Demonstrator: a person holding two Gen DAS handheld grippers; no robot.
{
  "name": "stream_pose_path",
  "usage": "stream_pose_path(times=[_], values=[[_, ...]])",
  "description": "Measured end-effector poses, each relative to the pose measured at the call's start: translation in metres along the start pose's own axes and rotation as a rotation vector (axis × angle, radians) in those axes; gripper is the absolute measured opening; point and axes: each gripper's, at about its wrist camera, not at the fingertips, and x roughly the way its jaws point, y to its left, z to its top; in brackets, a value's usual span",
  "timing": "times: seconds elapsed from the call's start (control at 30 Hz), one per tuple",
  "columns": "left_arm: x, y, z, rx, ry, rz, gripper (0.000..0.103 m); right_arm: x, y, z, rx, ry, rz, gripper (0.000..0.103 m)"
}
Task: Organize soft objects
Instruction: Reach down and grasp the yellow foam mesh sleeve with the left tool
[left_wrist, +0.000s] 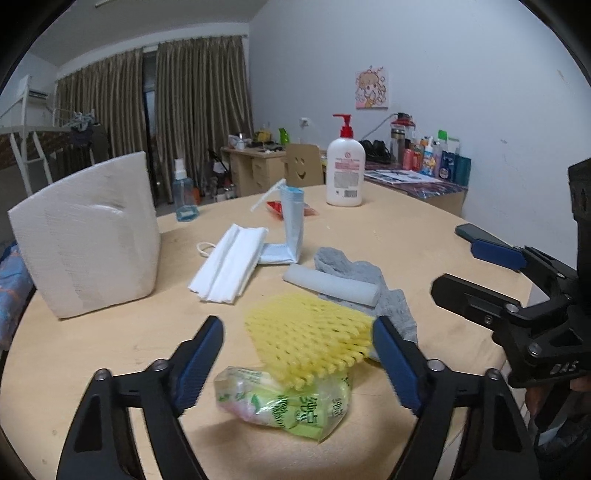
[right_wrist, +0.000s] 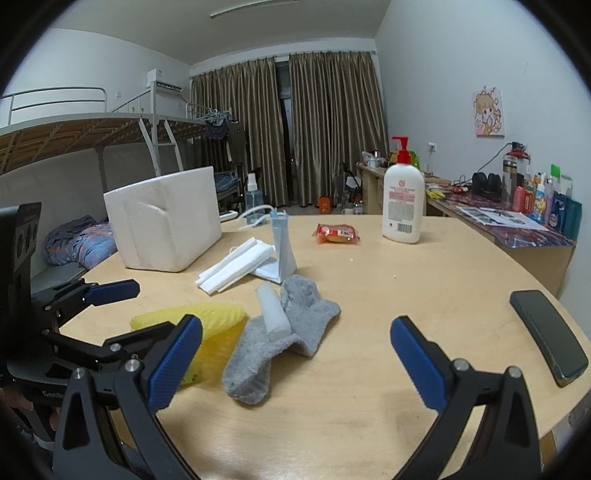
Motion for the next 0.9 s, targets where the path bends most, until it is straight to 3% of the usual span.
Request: stream_pose_path(times=[0.2,0.67,0.83,0.9], values=[[0.013,-0.003,0.004,0.009,0.032,-0.040,0.062,0.009,-0.008,-0.003,0.024,0.026,0.000,0.103],[0.048,-0.017,0.005,0.069,0.176,-0.021,0.060,0.013,-0.017,-0.004,0.049,0.041,0.006,0.103],[0.058,-0.014,0.006,0.057,0.219,-0.005,0.025,0.011,-0.019,-0.004,0.055,0.037,0.007,0.103],[0.058,-0.013,0.007,0.055,0.218,-0.003,0.020,0.010,-0.019,-0.005,0.055,0.037,0.004,0.103]])
